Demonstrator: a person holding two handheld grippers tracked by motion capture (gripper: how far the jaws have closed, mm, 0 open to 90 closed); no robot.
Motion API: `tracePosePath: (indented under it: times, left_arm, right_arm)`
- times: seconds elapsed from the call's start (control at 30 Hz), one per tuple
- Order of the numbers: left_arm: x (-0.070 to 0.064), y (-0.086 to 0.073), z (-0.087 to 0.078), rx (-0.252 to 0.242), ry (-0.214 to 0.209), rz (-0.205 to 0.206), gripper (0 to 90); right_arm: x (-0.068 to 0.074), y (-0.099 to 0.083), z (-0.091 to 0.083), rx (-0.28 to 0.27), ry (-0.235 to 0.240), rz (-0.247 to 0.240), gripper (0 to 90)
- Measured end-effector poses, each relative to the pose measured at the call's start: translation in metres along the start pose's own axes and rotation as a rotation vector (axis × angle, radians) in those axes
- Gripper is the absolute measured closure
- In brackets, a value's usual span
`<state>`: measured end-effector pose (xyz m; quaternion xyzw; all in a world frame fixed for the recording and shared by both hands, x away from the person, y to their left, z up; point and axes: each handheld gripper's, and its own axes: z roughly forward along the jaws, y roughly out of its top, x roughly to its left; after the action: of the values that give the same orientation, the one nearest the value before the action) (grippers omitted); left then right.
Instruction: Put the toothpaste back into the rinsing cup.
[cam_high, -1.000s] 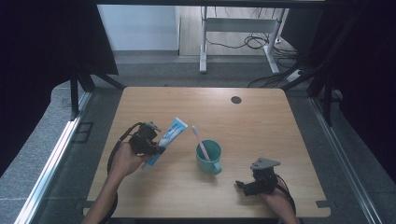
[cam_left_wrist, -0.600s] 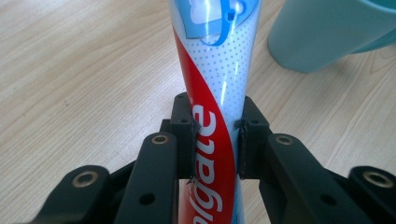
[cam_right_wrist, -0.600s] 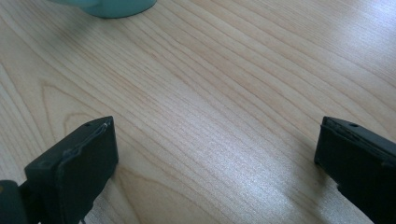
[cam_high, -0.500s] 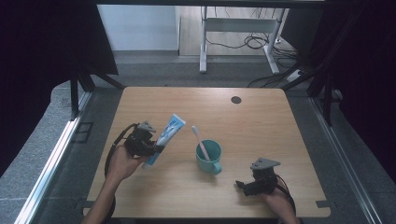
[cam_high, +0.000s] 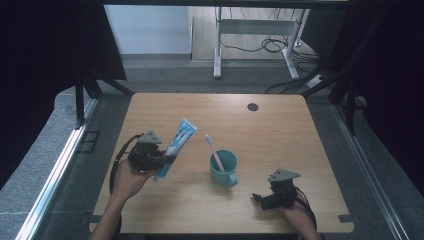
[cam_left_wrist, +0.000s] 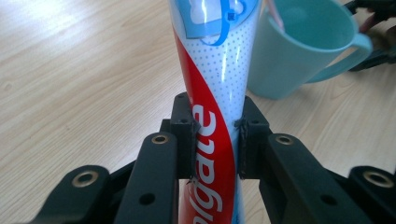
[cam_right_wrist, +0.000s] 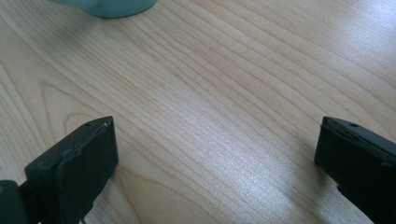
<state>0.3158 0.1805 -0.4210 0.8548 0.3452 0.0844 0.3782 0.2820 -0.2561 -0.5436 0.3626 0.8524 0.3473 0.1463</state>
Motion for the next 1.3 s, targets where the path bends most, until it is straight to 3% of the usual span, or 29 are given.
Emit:
tracePosePath:
  times: [0.13,0.67,1.2,1.3]
  left_arm:
    - [-0.004,0.0,-0.003,-0.043,-0.022,0.002,73.3]
    - [-0.015,0.009,-0.002,-0.131,-0.077,0.015,73.2]
    - [-0.03,0.028,0.007,-0.189,-0.116,0.022,73.2]
    - [-0.036,0.035,0.012,-0.194,-0.118,0.041,73.2]
  right_arm:
    - [0.0,0.0,0.0,0.001,-0.001,-0.001,0.0]
    - [0.0,0.0,0.0,0.001,0.0,0.001,0.0]
    - [0.0,0.0,0.0,0.003,0.001,-0.001,0.0]
    - [0.0,0.0,0.0,0.002,0.0,-0.002,0.0]
